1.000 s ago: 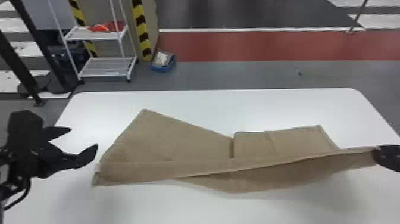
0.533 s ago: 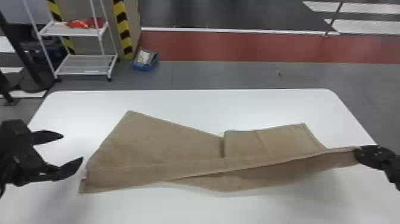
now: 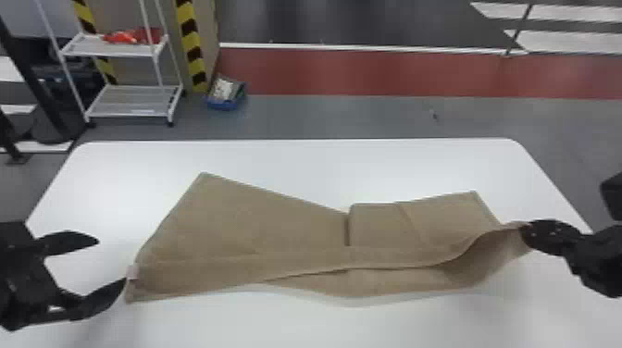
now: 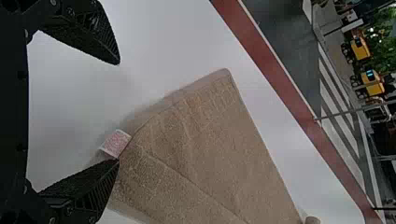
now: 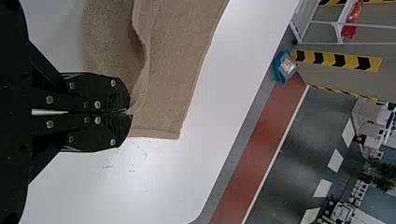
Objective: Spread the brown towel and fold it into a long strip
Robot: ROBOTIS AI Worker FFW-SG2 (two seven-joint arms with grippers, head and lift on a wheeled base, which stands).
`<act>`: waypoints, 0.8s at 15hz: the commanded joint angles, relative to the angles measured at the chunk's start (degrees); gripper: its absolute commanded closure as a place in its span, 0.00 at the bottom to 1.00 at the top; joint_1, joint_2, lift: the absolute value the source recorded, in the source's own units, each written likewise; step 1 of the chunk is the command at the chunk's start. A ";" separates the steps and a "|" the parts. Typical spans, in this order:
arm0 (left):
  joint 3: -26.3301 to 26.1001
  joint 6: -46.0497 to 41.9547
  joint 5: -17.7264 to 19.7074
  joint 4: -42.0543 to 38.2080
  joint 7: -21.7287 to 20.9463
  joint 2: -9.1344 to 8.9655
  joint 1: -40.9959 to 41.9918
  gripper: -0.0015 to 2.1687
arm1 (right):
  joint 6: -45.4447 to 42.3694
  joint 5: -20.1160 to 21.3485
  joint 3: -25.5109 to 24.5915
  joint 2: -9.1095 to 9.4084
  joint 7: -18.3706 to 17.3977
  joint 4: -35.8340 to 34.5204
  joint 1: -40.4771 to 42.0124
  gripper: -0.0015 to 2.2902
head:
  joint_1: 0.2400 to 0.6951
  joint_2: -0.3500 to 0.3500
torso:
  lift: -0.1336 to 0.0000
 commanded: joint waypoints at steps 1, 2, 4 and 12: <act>0.59 -2.24 0.09 -2.80 0.03 -0.31 3.09 0.09 | -0.01 0.08 1.52 0.30 -0.27 0.43 -0.73 0.58 | 1.00 0.45 | 0.06; 0.59 -2.24 0.09 -3.51 -0.41 -0.31 3.44 0.09 | 0.16 -0.01 1.87 0.30 -0.27 0.78 -1.08 0.58 | 1.00 0.45 | 0.06; 0.85 -2.24 0.26 -4.56 -1.29 -0.39 3.53 0.09 | 0.16 -0.63 1.87 0.39 -0.36 0.96 -2.13 0.58 | 1.00 0.45 | 0.06; 0.06 -1.36 1.93 -0.34 -4.36 2.86 0.63 0.09 | -0.19 3.33 0.11 0.66 0.52 0.78 2.35 0.58 | 1.00 0.43 | 0.06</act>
